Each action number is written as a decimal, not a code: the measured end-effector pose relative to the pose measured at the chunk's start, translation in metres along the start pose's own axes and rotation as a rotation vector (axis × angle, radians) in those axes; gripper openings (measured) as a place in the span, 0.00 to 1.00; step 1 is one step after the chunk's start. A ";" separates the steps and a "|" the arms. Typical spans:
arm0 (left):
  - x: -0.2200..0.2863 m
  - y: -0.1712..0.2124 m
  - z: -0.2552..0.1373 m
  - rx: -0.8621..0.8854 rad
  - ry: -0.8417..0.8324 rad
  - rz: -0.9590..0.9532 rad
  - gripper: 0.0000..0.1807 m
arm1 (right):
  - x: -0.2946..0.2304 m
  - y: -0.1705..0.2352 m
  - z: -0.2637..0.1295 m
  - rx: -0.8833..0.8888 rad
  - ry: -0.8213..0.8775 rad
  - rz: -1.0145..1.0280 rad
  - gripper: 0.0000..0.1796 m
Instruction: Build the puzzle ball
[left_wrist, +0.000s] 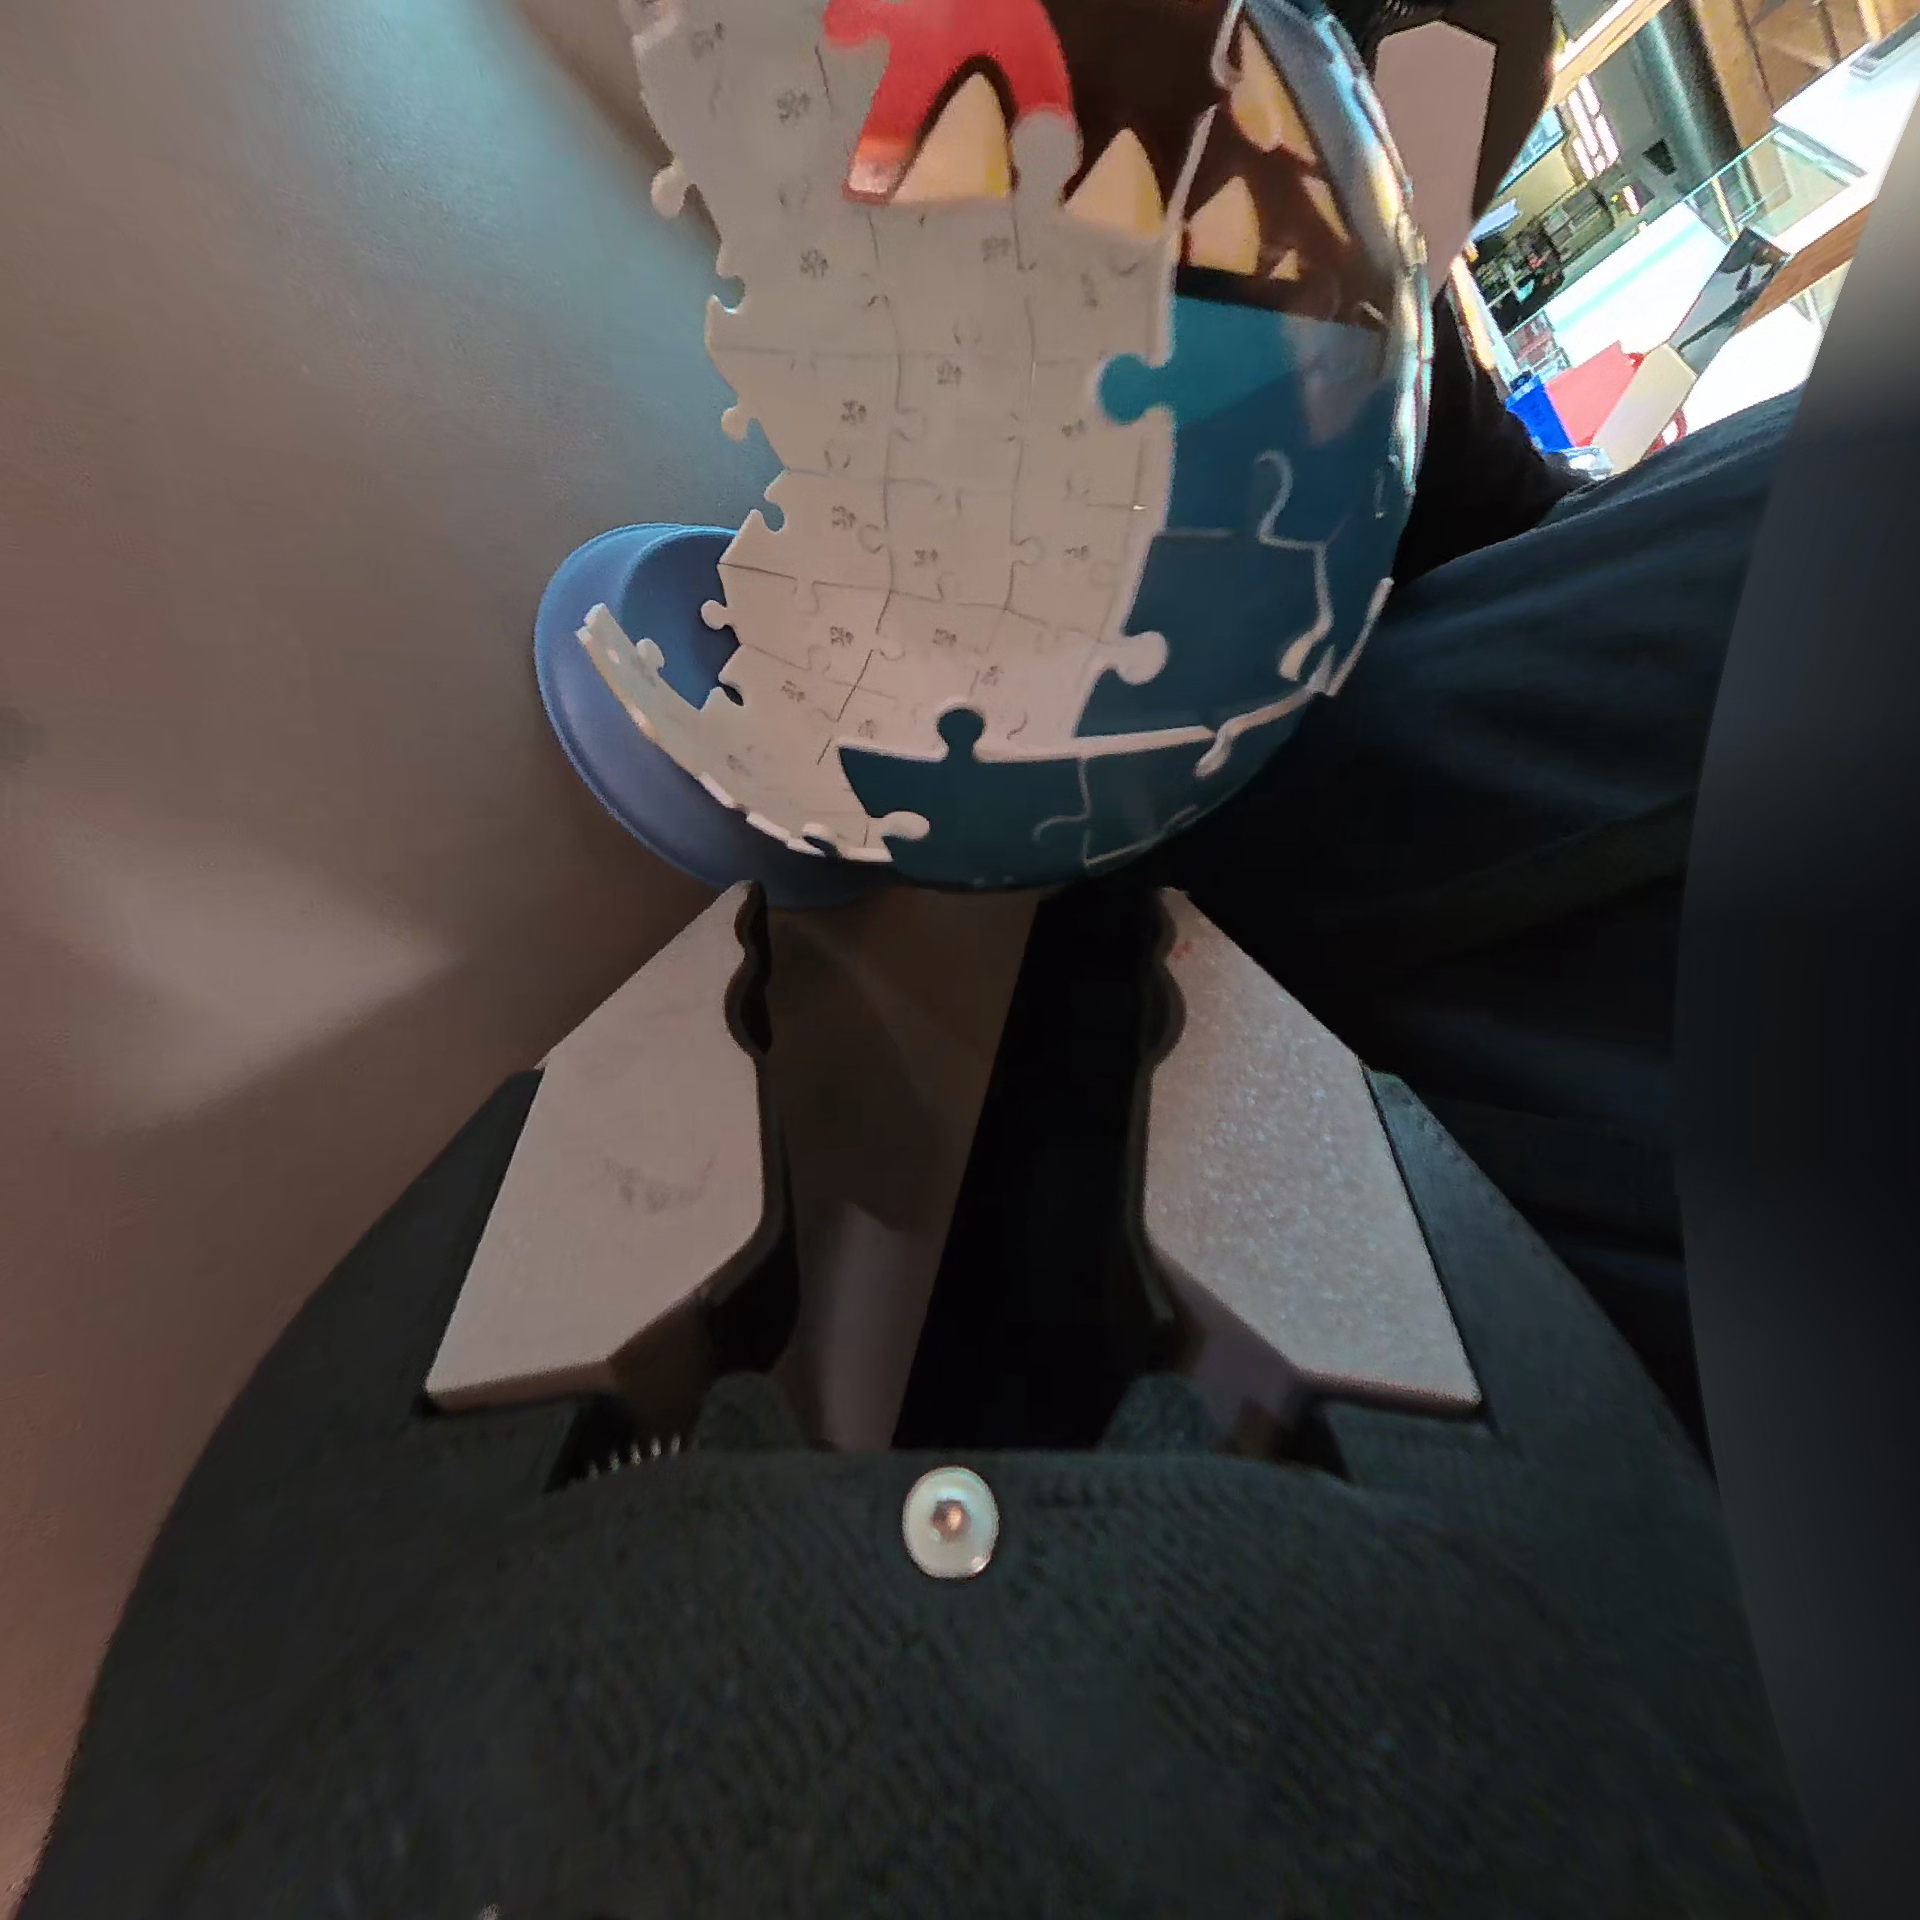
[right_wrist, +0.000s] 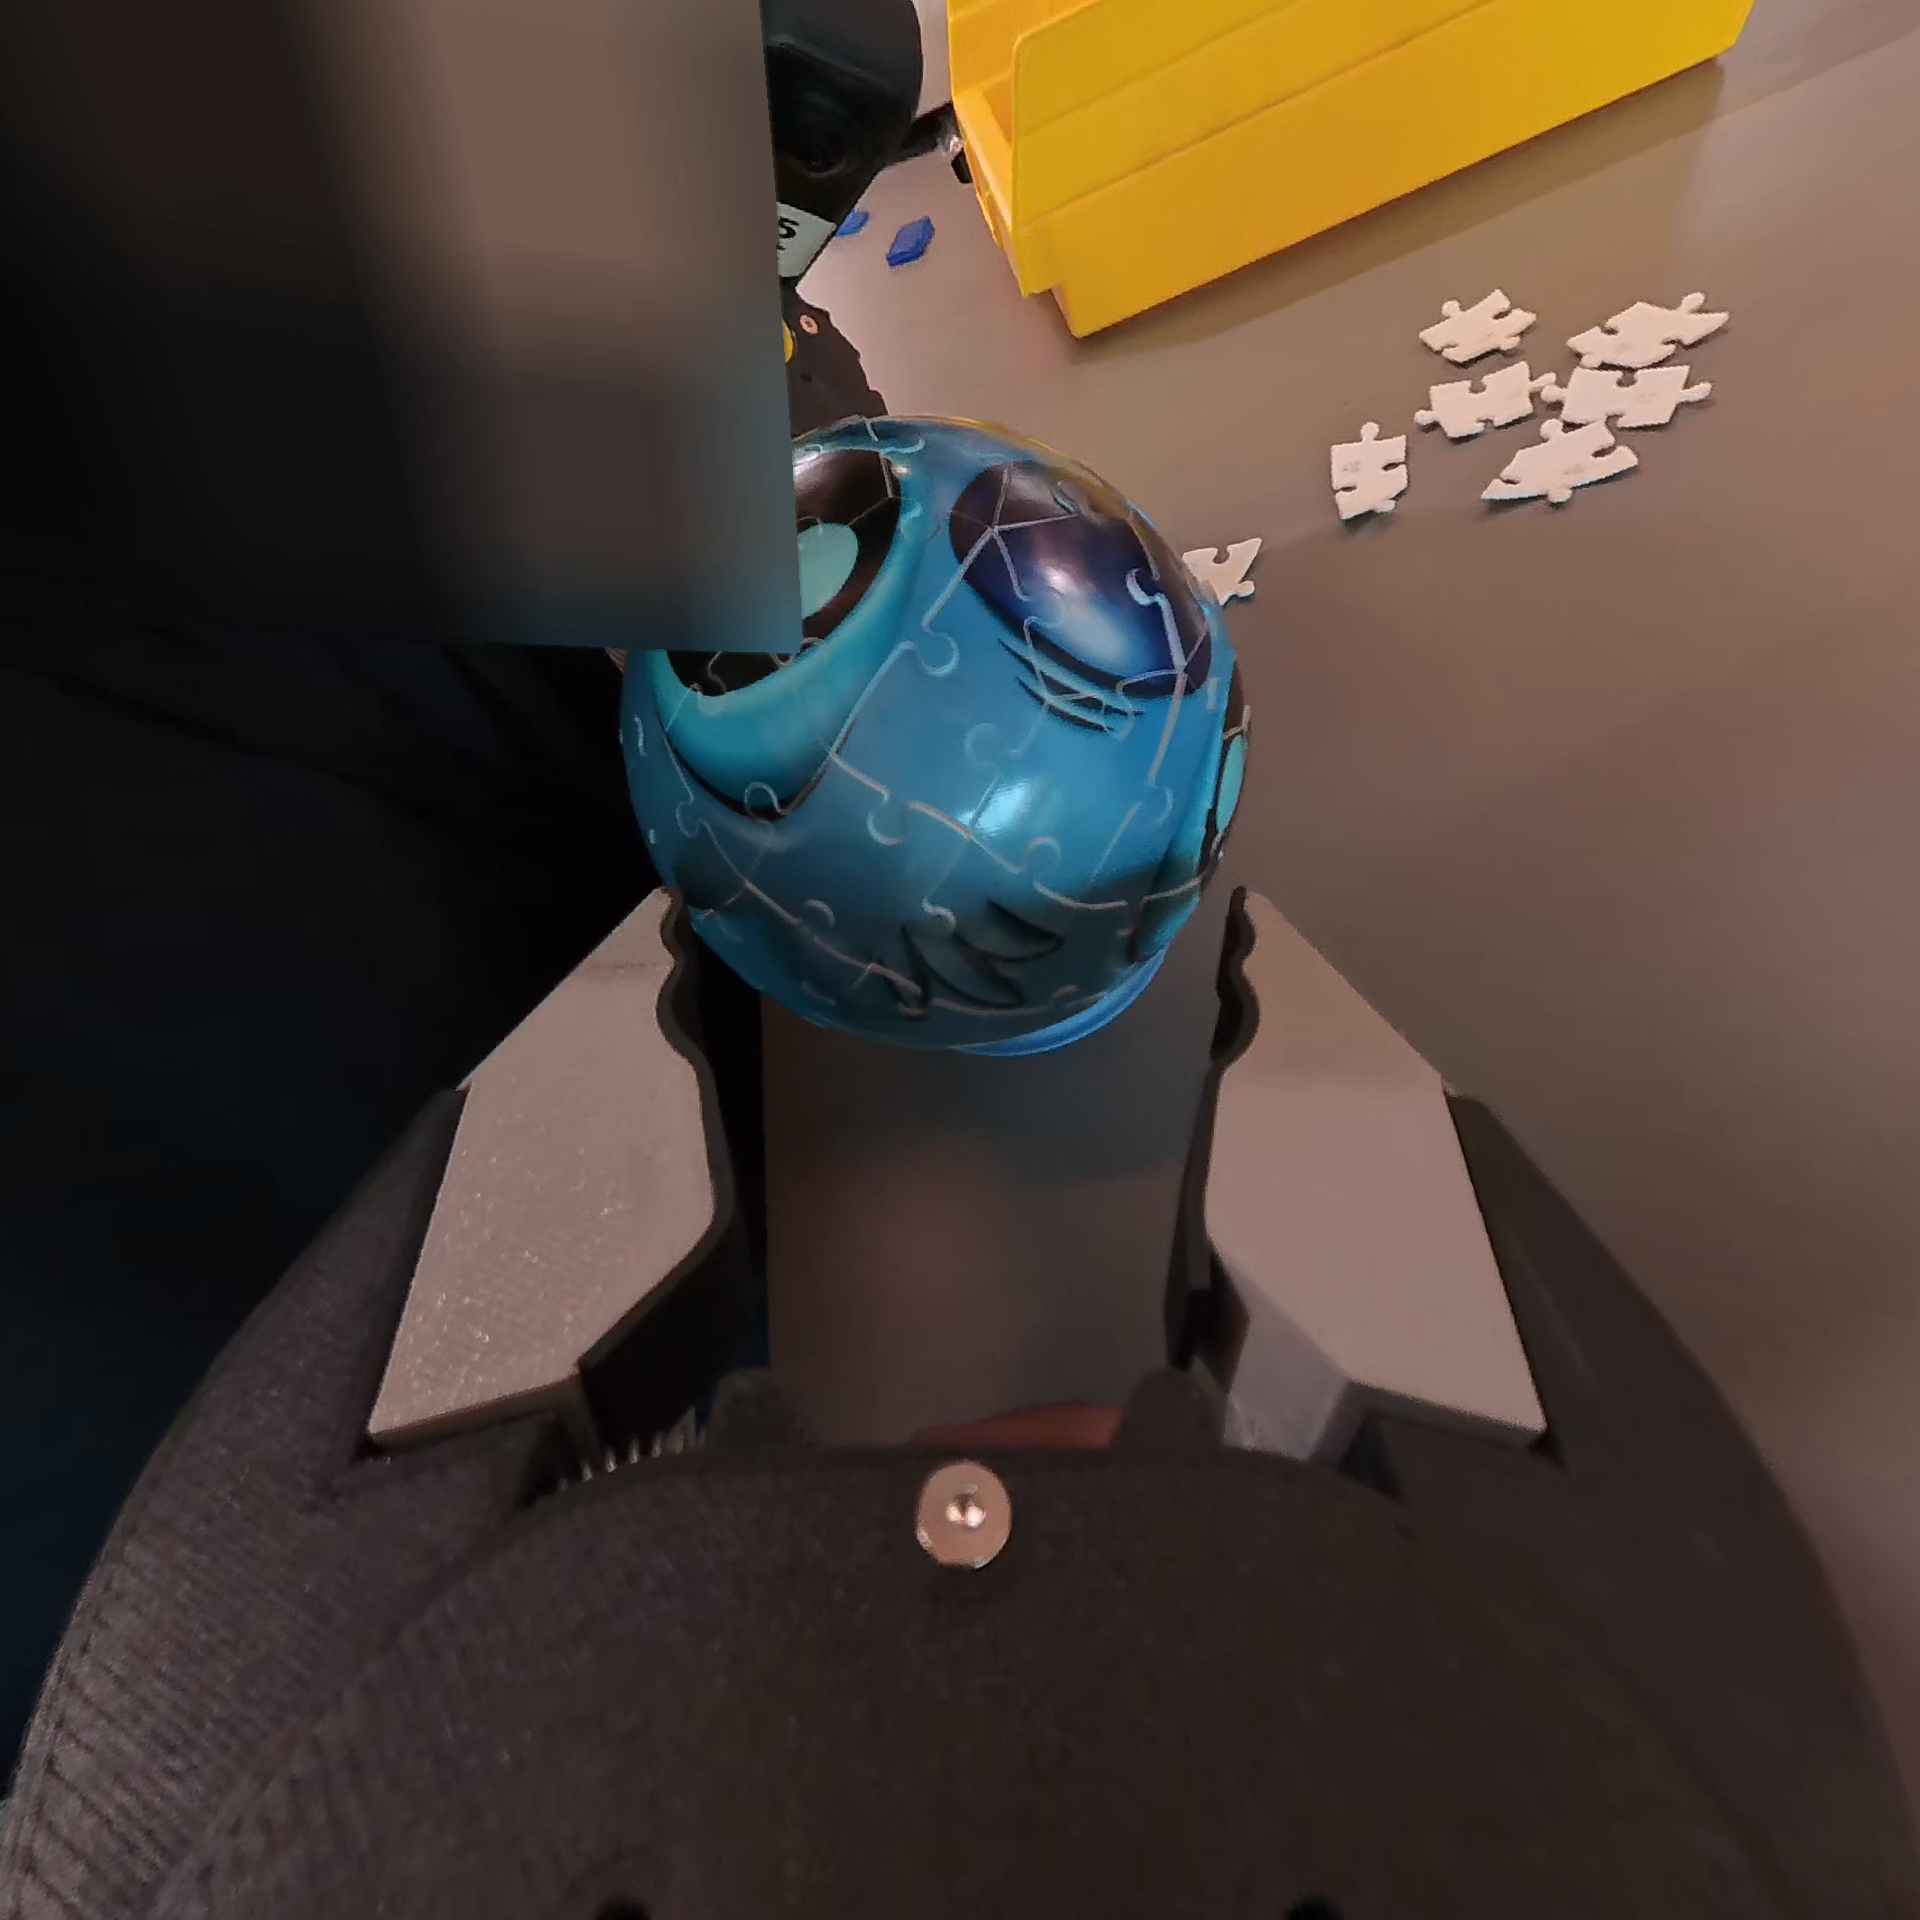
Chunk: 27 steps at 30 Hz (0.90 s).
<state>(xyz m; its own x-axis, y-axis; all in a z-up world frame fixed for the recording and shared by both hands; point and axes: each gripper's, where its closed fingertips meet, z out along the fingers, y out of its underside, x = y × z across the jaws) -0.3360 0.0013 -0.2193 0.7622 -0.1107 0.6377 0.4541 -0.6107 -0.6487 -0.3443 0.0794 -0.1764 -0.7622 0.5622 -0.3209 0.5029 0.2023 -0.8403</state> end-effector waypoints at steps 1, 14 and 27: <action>-0.001 0.000 -0.001 0.000 0.001 -0.005 0.39 | 0.000 0.000 0.000 0.000 0.003 0.001 0.55; -0.024 0.007 -0.033 0.035 -0.123 0.009 0.39 | 0.021 0.029 -0.042 0.069 0.087 0.107 0.52; -0.002 0.018 -0.011 0.075 -0.196 0.086 0.35 | -0.019 0.063 -0.025 -0.054 -0.183 0.060 0.50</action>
<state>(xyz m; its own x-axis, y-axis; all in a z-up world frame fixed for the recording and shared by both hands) -0.3346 -0.0179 -0.2282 0.8716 -0.0009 0.4902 0.4107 -0.5447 -0.7312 -0.2882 0.1019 -0.2122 -0.7891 0.4208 -0.4476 0.5669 0.2179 -0.7944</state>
